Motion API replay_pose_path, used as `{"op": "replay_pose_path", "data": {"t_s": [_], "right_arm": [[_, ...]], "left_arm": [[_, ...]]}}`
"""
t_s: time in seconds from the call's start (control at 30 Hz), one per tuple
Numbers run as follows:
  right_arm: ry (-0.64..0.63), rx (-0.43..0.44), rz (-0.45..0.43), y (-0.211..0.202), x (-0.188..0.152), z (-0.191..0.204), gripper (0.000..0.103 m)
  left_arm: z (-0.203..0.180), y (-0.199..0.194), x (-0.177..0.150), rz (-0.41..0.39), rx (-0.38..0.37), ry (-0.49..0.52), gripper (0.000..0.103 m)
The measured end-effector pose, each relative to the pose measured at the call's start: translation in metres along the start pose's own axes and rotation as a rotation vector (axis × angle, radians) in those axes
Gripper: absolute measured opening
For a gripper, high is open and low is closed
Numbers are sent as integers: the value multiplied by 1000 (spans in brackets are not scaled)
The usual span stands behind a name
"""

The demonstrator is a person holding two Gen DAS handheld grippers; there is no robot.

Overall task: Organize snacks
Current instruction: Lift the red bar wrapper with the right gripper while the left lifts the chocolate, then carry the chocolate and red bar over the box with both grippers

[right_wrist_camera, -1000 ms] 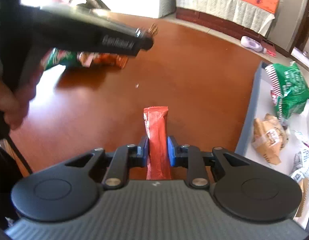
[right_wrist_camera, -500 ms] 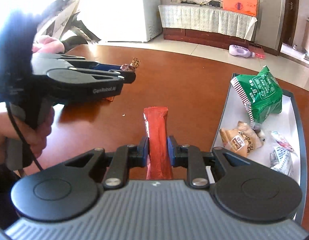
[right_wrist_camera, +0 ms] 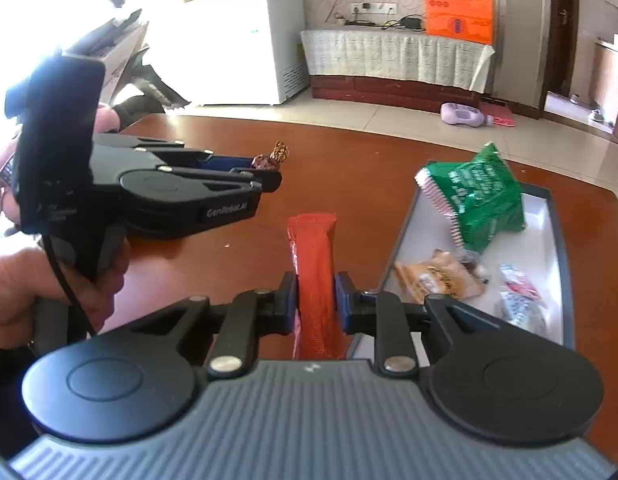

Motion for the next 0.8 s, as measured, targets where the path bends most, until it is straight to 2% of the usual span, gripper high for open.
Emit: {"op": "replay_pose_path", "data": {"t_s": [0.8], "right_arm": [[103, -78, -90, -37, -8, -62, 24]], "left_arm": [[-78, 13, 9, -38, -121, 68, 26]]}}
Point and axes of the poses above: each gripper's, at about its wrist camera, not at the fingertips, and y roughly the way its jaws point, z to its left, x to its top, the point moved 3 cm from there along y, roughly the way its jaws point, and after that the axes turned 1 degree about -y, right-handed, at the moved point
